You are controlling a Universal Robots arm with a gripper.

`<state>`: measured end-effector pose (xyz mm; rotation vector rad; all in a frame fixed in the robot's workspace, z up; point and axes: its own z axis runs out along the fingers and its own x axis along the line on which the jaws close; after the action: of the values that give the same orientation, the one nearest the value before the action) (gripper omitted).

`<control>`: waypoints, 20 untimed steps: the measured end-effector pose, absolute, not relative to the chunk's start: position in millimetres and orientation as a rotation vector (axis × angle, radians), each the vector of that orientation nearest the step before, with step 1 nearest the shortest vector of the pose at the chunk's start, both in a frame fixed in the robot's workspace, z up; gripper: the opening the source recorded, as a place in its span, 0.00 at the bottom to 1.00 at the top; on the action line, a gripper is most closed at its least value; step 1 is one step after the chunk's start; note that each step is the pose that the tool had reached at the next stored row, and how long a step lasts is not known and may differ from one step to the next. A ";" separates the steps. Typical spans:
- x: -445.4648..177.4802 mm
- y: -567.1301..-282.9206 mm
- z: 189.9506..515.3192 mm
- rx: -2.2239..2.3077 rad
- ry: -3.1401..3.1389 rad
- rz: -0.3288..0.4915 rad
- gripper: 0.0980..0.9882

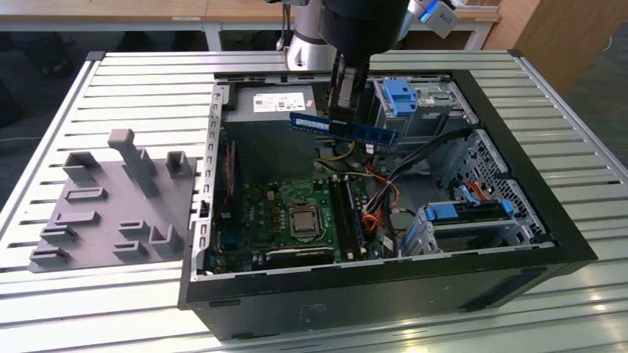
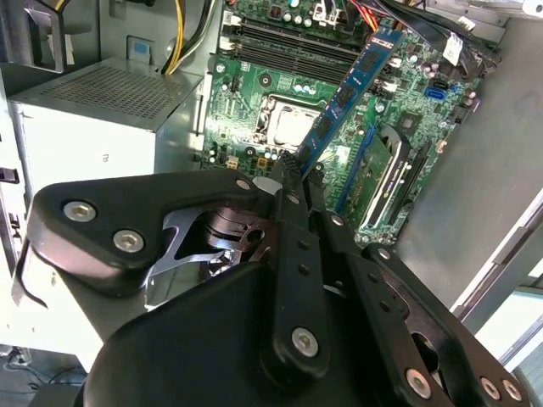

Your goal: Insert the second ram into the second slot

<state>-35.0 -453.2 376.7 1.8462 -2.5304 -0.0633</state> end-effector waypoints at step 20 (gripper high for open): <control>-35.0 -453.2 376.7 1.802 -2.563 -0.064 0.04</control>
<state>-35.0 -453.2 376.7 1.8023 -2.5627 -0.0636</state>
